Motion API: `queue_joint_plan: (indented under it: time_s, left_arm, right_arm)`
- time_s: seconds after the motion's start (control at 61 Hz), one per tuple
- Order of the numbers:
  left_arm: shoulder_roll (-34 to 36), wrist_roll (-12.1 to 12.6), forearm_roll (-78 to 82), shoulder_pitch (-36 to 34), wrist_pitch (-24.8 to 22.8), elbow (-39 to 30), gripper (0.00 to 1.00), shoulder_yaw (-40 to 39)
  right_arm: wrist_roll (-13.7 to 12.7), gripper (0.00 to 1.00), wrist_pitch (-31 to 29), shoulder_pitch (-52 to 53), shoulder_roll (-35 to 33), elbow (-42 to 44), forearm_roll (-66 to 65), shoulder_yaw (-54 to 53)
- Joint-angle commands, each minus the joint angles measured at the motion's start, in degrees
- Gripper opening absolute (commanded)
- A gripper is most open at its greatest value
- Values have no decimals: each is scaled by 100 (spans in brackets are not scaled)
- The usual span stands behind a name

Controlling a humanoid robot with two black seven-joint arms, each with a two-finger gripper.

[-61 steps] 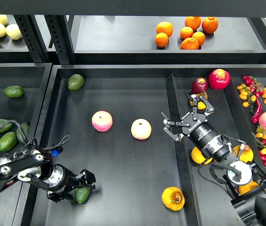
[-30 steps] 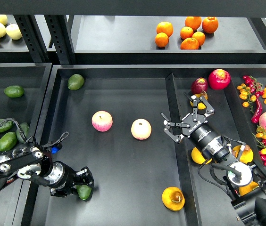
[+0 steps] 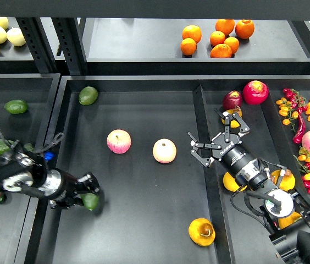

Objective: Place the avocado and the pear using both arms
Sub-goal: 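Lift the avocado into the avocado bin and open the left gripper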

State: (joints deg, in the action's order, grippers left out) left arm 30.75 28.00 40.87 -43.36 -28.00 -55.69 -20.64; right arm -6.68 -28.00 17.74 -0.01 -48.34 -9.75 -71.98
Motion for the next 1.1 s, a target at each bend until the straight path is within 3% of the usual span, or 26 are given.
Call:
queue_joint_plan:
  time_s: [0.0,0.279,1.083]
  left_arm:
    - [598,0,-17,29,0,-240,23,-221]
    - [1715,0,-404,82,0,-513,23,-669]
    - [2884,0,-1485,143,0,15,26,-757]
  right_arm:
    - [0,99,0,-7,1,26,-1,0]
    - [0,99,0,-42,1,9,-1,9]
    - [0,99,0,-121,1,26,-18,61]
